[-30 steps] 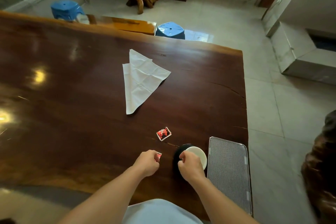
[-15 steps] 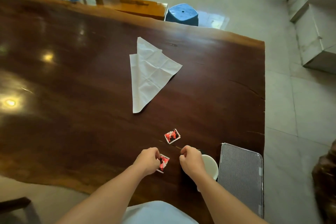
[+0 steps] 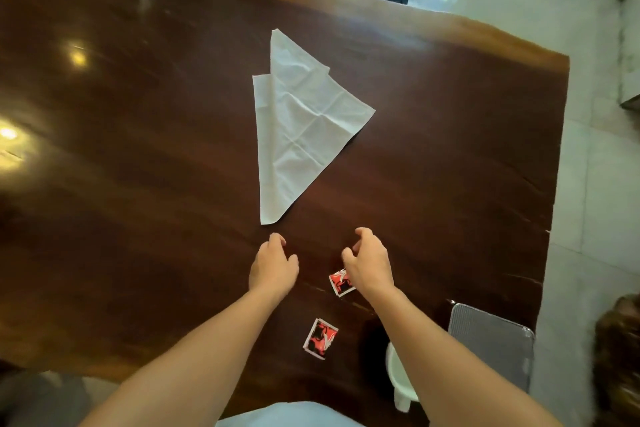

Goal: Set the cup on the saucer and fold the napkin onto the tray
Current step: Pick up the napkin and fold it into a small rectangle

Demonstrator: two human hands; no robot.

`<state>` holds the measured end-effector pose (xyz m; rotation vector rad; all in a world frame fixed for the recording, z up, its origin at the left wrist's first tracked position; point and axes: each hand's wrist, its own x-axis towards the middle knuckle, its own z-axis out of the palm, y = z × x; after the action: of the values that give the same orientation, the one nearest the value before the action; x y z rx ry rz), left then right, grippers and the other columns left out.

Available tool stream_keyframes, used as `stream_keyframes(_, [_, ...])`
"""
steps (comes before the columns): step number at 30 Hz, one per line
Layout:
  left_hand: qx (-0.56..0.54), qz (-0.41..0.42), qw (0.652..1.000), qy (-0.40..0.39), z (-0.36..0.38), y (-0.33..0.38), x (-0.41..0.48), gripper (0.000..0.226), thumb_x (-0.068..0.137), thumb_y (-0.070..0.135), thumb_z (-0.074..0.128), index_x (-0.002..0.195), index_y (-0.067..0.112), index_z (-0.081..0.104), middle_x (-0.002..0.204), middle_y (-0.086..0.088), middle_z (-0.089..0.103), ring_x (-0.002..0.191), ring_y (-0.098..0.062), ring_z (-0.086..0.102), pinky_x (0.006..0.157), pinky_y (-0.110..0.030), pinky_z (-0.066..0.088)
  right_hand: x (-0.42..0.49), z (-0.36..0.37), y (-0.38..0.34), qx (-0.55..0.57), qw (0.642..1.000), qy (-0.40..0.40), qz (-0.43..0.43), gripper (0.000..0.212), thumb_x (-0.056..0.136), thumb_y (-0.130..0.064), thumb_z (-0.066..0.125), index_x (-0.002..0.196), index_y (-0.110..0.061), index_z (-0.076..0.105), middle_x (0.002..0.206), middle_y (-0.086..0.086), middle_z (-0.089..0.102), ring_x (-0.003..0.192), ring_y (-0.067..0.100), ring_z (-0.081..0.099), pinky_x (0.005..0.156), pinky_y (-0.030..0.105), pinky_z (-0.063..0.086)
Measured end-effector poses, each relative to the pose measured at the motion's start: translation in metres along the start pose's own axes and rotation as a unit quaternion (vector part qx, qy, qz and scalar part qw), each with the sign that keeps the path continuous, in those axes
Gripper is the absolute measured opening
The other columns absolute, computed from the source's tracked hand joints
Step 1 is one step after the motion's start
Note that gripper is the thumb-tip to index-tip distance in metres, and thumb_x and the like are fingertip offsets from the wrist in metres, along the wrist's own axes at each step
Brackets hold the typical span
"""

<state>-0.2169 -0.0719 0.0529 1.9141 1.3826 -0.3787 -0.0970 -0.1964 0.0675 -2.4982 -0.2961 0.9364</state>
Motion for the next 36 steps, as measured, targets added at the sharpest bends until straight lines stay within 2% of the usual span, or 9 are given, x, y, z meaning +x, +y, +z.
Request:
stream_keyframes(5, [-0.033, -0.034, 0.997, 0.065, -0.009, 0.008, 0.029, 0.038, 0.098, 0.027, 0.061, 0.131, 0.015, 0.047, 0.131, -0.010, 0.052, 0.108, -0.029, 0.063, 0.075, -0.032, 0.045, 0.036, 0.009, -0.034, 0.011, 1.000, -0.009, -0.019, 0.060, 0.097, -0.027, 0.060, 0.151, -0.018, 0.035, 0.137, 0.005, 0.056, 0.124, 0.021, 0.056, 0.101, 0.035, 0.048])
stream_keyframes(10, [-0.017, -0.049, 0.996, 0.071, -0.016, 0.005, 0.062, 0.042, 0.096, 0.027, 0.065, 0.134, 0.025, 0.048, 0.131, -0.005, 0.042, 0.084, -0.022, 0.055, 0.069, -0.033, 0.045, 0.062, 0.022, -0.064, -0.005, 0.998, -0.052, -0.047, 0.066, 0.097, -0.029, 0.058, 0.156, -0.020, 0.028, 0.143, 0.007, 0.052, 0.130, 0.023, 0.051, 0.105, 0.039, 0.046])
stream_keyframes(16, [0.012, -0.029, 0.998, 0.056, -0.018, 0.001, 0.089, 0.029, 0.093, 0.010, 0.066, 0.121, 0.016, 0.065, 0.122, -0.006, 0.060, 0.106, -0.027, 0.062, 0.082, -0.034, 0.052, 0.075, 0.045, -0.089, -0.027, 0.985, -0.156, -0.064, 0.070, 0.096, -0.028, 0.058, 0.157, -0.021, 0.025, 0.152, 0.009, 0.046, 0.138, 0.028, 0.044, 0.110, 0.041, 0.040])
stream_keyframes(20, [-0.011, 0.007, 1.000, 0.004, -0.018, 0.004, 0.087, 0.016, 0.094, 0.018, 0.066, 0.106, 0.014, 0.076, 0.109, -0.007, 0.071, 0.098, -0.024, 0.066, 0.083, -0.037, 0.058, 0.069, 0.057, -0.088, 0.002, 0.981, -0.191, -0.040, 0.065, 0.096, -0.026, 0.059, 0.155, -0.022, 0.033, 0.150, 0.007, 0.049, 0.136, 0.026, 0.048, 0.110, 0.038, 0.042])
stream_keyframes(23, [-0.010, 0.090, 0.995, -0.028, -0.016, 0.009, 0.075, 0.019, 0.094, 0.020, 0.060, 0.103, 0.016, 0.077, 0.103, -0.006, 0.068, 0.096, -0.027, 0.066, 0.076, -0.034, 0.052, 0.060, 0.057, -0.082, 0.024, 0.982, -0.184, -0.039, 0.047, 0.097, -0.025, 0.056, 0.143, -0.024, 0.053, 0.140, 0.005, 0.059, 0.128, 0.024, 0.055, 0.103, 0.033, 0.045])
stream_keyframes(26, [0.020, 0.148, 0.989, -0.003, -0.017, 0.012, 0.058, 0.021, 0.097, 0.024, 0.056, 0.103, 0.011, 0.071, 0.104, -0.003, 0.053, 0.090, -0.024, 0.060, 0.071, -0.033, 0.048, 0.049, 0.047, -0.077, 0.036, 0.990, -0.130, -0.037, 0.027, 0.095, -0.023, 0.058, 0.117, -0.022, 0.074, 0.115, 0.003, 0.073, 0.109, 0.020, 0.065, 0.088, 0.028, 0.049])
stream_keyframes(30, [0.038, 0.246, 0.967, 0.055, -0.026, 0.018, 0.031, 0.019, 0.096, 0.026, 0.062, 0.102, 0.010, 0.070, 0.118, -0.003, 0.056, 0.103, -0.022, 0.056, 0.083, -0.039, 0.055, 0.030, 0.023, -0.075, 0.103, 0.990, -0.093, 0.005, 0.020, 0.089, -0.023, 0.062, 0.095, -0.023, 0.080, 0.092, 0.000, 0.077, 0.094, 0.022, 0.071, 0.087, 0.042, 0.059])
stream_keyframes(32, [0.022, 0.276, 0.959, 0.059, -0.034, 0.026, 0.015, 0.019, 0.097, 0.028, 0.060, 0.101, 0.013, 0.070, 0.112, -0.001, 0.062, 0.102, -0.022, 0.055, 0.084, -0.042, 0.054, 0.018, 0.008, -0.075, 0.149, 0.985, -0.080, 0.030, 0.023, 0.088, -0.017, 0.057, 0.089, -0.021, 0.080, 0.088, 0.006, 0.077, 0.087, 0.026, 0.072, 0.082, 0.045, 0.061])
stream_keyframes(36, [-0.027, 0.298, 0.949, 0.097, -0.053, 0.040, -0.021, 0.015, 0.097, 0.026, 0.062, 0.101, 0.014, 0.070, 0.095, -0.003, 0.064, 0.098, -0.023, 0.055, 0.079, -0.042, 0.053, -0.010, -0.014, -0.073, 0.185, 0.980, -0.072, 0.003, 0.026, 0.089, -0.012, 0.054, 0.093, -0.020, 0.078, 0.085, 0.006, 0.075, 0.072, 0.015, 0.065, 0.067, 0.033, 0.059])
